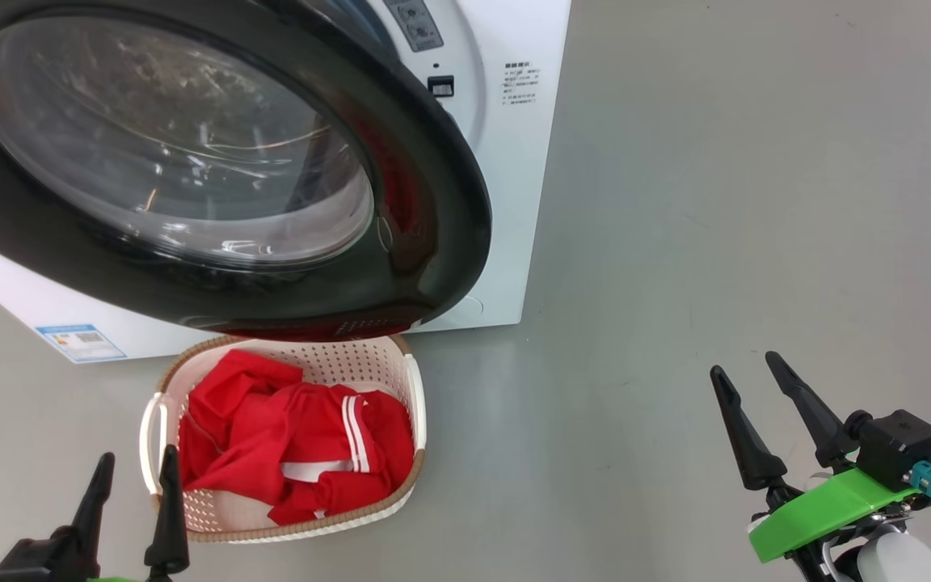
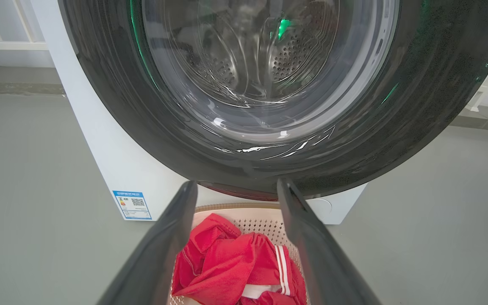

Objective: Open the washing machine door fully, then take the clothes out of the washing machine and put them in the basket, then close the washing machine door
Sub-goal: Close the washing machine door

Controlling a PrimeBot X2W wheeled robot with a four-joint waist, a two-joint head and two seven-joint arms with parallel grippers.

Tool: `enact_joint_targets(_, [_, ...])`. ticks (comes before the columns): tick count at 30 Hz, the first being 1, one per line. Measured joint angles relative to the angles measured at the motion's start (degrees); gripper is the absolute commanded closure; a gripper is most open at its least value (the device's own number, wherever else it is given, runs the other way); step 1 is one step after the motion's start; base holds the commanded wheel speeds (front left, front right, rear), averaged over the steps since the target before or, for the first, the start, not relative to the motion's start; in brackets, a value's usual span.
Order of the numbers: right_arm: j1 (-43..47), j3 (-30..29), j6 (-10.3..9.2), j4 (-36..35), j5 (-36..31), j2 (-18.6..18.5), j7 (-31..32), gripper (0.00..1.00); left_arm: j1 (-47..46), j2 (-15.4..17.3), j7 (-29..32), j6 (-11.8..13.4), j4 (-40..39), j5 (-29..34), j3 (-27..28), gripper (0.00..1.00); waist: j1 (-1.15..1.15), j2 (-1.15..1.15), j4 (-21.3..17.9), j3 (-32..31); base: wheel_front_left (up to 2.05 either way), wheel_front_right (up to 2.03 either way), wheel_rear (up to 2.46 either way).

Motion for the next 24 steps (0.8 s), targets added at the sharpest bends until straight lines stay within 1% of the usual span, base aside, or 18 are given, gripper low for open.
enact_joint_targets(9, [0.0, 0.0, 0.0, -0.4, 0.5, 0.1, 0.0, 0.0, -0.1, -0.4, 0.0, 0.0, 0.1, 0.6, -0.3, 0.0, 0.0, 0.0, 0.6, 0.3, 0.0, 0.0, 0.0])
enact_joint_targets(10, [0.0, 0.1, 0.0, -0.5, 0.6, 0.2, 0.0, 0.31, -0.1, -0.4, 0.0, 0.0, 0.1, 0.6, -0.6, 0.0, 0.0, 0.0, 0.8, 0.3, 0.0, 0.0, 0.0])
enact_joint_targets(11, [-0.1, 0.2, 0.0, -0.7, 1.1, 0.1, 0.0, 0.56, -0.1, -0.4, 0.0, 0.0, 0.1, 0.6, -0.8, 0.0, 0.0, 0.0, 1.1, 0.4, 0.0, 0.0, 0.0])
enact_joint_targets(12, [-0.2, 0.5, 0.0, -0.8, 1.4, 0.1, 0.0, 0.95, -0.1, -0.5, 0.0, 0.0, 0.0, 0.6, -1.0, 0.0, 0.0, 0.0, 1.4, 0.4, 0.0, 0.0, 0.0])
enact_joint_targets(13, [-0.3, 0.7, 0.0, -0.8, 1.5, 0.1, 0.0, 1.0, -0.1, -0.5, 0.0, 0.0, 0.0, 0.7, -1.1, 0.0, 0.0, 0.0, 1.7, 0.5, 0.0, 0.0, 0.0])
enact_joint_targets(18, [-2.2, 3.0, 0.0, -0.8, 1.9, 0.1, 0.0, 1.0, -0.6, -1.0, 0.0, 0.0, -0.1, 0.8, -1.9, 0.0, 0.0, 0.0, 3.4, 0.6, 0.0, 0.0, 0.0])
enact_joint_targets(20, [-5.3, 5.6, 0.0, -0.6, 1.9, 0.1, 0.0, 1.0, -0.6, -1.6, 0.0, 0.0, 0.0, 0.8, -2.1, 0.0, 0.0, 0.0, 4.9, 0.7, 0.0, 0.0, 0.0])
enact_joint_targets(24, [-9.6, 9.6, 0.0, 0.4, 2.2, 0.4, 0.0, 1.0, -0.6, -1.7, 0.0, 0.0, -0.1, 0.8, -2.6, 0.0, 0.0, 0.0, 7.2, 0.8, 0.0, 0.0, 0.0])
